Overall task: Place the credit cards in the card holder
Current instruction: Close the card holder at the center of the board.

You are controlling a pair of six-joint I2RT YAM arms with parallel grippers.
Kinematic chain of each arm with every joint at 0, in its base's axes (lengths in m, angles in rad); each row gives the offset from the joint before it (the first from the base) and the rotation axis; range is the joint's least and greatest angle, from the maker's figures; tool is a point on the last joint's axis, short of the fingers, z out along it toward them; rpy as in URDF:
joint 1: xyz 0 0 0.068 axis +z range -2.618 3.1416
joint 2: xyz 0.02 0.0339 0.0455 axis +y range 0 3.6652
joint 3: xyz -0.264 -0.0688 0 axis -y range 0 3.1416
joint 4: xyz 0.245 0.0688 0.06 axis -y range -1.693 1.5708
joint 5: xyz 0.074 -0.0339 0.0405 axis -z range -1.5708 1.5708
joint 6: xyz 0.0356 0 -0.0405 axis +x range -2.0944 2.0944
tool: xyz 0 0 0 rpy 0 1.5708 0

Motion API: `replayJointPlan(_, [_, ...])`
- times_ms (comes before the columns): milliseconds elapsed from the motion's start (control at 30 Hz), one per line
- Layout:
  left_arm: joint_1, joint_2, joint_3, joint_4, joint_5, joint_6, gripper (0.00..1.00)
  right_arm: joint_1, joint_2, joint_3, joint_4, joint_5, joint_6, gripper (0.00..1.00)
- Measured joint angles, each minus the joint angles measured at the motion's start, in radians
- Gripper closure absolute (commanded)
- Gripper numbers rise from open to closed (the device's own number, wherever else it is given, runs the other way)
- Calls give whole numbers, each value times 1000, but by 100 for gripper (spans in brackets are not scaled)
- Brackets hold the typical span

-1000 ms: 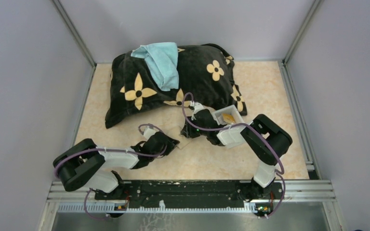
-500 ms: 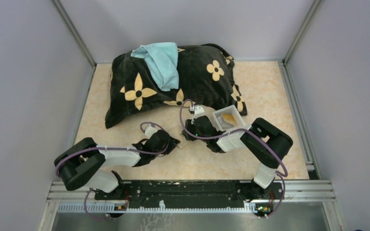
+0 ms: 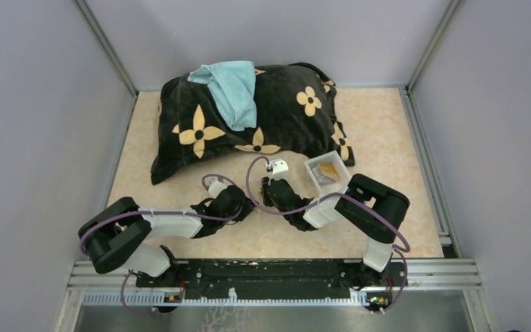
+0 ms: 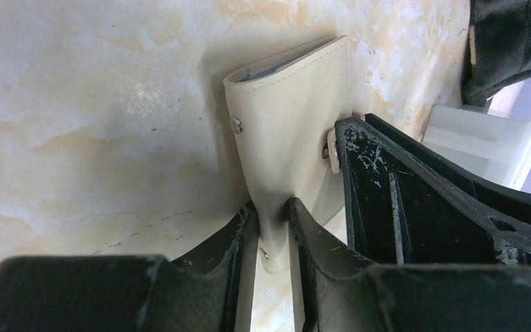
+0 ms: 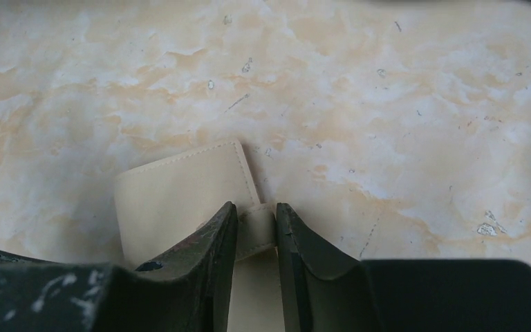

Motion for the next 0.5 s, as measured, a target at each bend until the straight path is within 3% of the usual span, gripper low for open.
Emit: replayJointPlan(500, [1,83,-43,218,25,-12,72,90,154,46,147,292,28,72])
